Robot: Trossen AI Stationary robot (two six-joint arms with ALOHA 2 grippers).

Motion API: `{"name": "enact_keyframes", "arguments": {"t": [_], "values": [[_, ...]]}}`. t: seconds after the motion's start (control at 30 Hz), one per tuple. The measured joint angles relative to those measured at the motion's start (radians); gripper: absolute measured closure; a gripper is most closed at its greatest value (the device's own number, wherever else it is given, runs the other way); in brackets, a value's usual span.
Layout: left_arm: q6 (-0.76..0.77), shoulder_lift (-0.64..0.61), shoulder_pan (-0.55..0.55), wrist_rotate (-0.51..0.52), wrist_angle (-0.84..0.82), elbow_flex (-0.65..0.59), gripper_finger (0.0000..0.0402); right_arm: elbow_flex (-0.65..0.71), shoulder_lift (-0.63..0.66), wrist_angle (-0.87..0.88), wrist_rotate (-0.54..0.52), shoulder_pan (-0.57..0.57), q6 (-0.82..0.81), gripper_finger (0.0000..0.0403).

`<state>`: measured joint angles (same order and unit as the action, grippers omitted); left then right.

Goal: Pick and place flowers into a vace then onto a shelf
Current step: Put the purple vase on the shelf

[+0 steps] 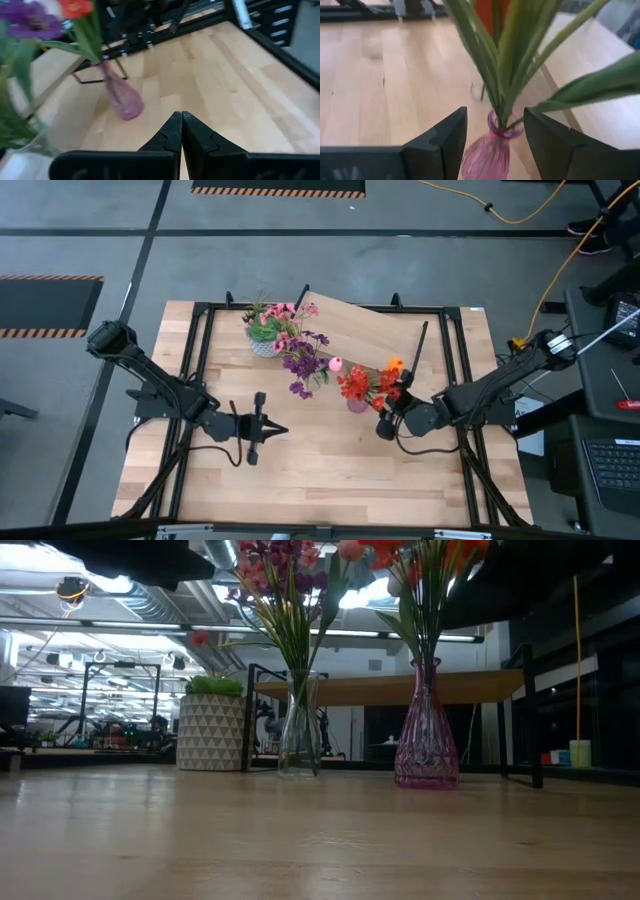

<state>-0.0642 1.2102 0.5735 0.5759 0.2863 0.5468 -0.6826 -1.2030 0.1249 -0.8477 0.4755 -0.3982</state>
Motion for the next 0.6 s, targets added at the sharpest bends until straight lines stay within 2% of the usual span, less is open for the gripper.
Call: {"name": "enact_keyframes", "arguments": {"t": [0.17, 0.27, 0.4, 0.5, 0.6], "values": [[0.0, -0.004, 0.0, 0.062, 0.0, 0.0, 0.0399, -0.079, 0.0, 0.194, 0.027, 0.003, -0.08, 0.0206], [-0.001, -0.021, -0.001, 0.061, -0.021, 0.0, 0.0399, -0.111, 0.0, 0.244, 0.035, 0.019, -0.094, 0.0206], [0.034, -0.09, -0.025, 0.058, -0.128, 0.0, 0.04, -0.131, 0.008, 0.281, 0.037, 0.058, -0.094, 0.0206], [0.06, -0.163, -0.057, 0.014, -0.203, 0.0, 0.0399, -0.132, 0.024, 0.295, 0.03, 0.098, -0.102, 0.0206], [0.059, -0.229, -0.085, -0.055, -0.27, 0.0, 0.04, -0.129, 0.04, 0.337, -0.013, 0.144, -0.18, 0.0207]]}}
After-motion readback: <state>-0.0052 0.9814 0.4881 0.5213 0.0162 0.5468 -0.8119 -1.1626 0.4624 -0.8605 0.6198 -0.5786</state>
